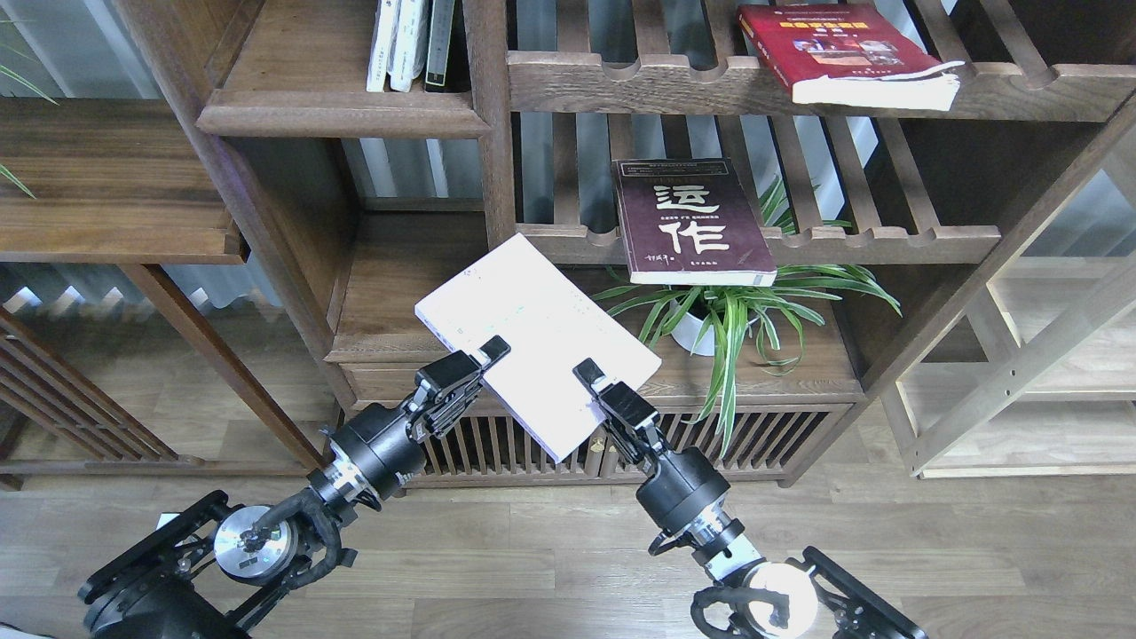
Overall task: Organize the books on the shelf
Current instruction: 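Hold the white book with both grippers and rotate it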
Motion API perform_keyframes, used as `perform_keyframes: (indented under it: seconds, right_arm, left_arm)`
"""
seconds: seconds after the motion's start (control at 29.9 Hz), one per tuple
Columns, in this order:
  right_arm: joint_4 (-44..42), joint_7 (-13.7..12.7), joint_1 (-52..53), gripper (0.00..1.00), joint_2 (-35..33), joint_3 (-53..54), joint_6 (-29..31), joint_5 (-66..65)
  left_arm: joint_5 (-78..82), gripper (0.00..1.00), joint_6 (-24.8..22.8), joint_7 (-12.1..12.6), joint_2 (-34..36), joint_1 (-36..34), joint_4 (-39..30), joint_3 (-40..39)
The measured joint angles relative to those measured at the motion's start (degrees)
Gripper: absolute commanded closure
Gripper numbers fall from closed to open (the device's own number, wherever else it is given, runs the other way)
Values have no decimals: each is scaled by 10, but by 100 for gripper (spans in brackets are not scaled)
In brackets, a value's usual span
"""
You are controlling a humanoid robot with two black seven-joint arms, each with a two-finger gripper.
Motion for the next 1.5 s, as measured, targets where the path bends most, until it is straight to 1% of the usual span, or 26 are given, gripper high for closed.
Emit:
perform_keyframes:
  seconds: [0.13, 0.4, 0.47, 0.53, 0.6, 0.8, 1.0, 1.07, 1.17, 1.27, 1.47, 1.5]
  right_arm:
    - [0, -1, -1, 94, 1, -2, 0, -1]
    - [0, -1, -3, 95, 1, -4, 0, -2]
    - [0, -1, -4, 95, 1, -7, 0, -2]
    - [0, -1, -4, 95, 1, -9, 0, -3]
    - [0, -1, -4, 95, 1, -9, 0, -3]
    - [0, -2, -3, 95, 1, -10, 0, -3]
    - [0, -2, -3, 95, 1, -9, 0, -4]
    - [0, -2, -3, 92, 1, -8, 0, -4]
    - [0, -2, -3, 80, 1, -4, 0, -4]
    - [-1, -2, -2, 72, 1, -2, 0, -4]
    - [-5, 1, -4, 70, 0, 8, -1, -2]
    - [-5, 0, -4, 66, 0, 6, -1, -2]
  left_arm:
    - [0, 64, 0, 1, 0, 1, -5, 1]
    - [0, 64, 0, 0, 0, 2, -11, 1]
    - [0, 69, 0, 0, 0, 2, -11, 1]
    - [0, 79, 0, 0, 1, 2, -11, 1]
    - [0, 96, 0, 0, 2, 2, -12, 1]
    - [0, 98, 0, 3, 14, 2, -12, 4]
    - [1, 99, 0, 15, 23, 1, -13, 5]
    - [2, 99, 0, 16, 26, 2, -15, 5]
    - [2, 99, 0, 17, 29, 3, -18, 5]
    - [2, 99, 0, 15, 31, 5, -19, 4]
    - [-2, 100, -1, 9, 37, 12, -18, -5]
    - [-2, 100, -1, 9, 37, 12, -18, -5]
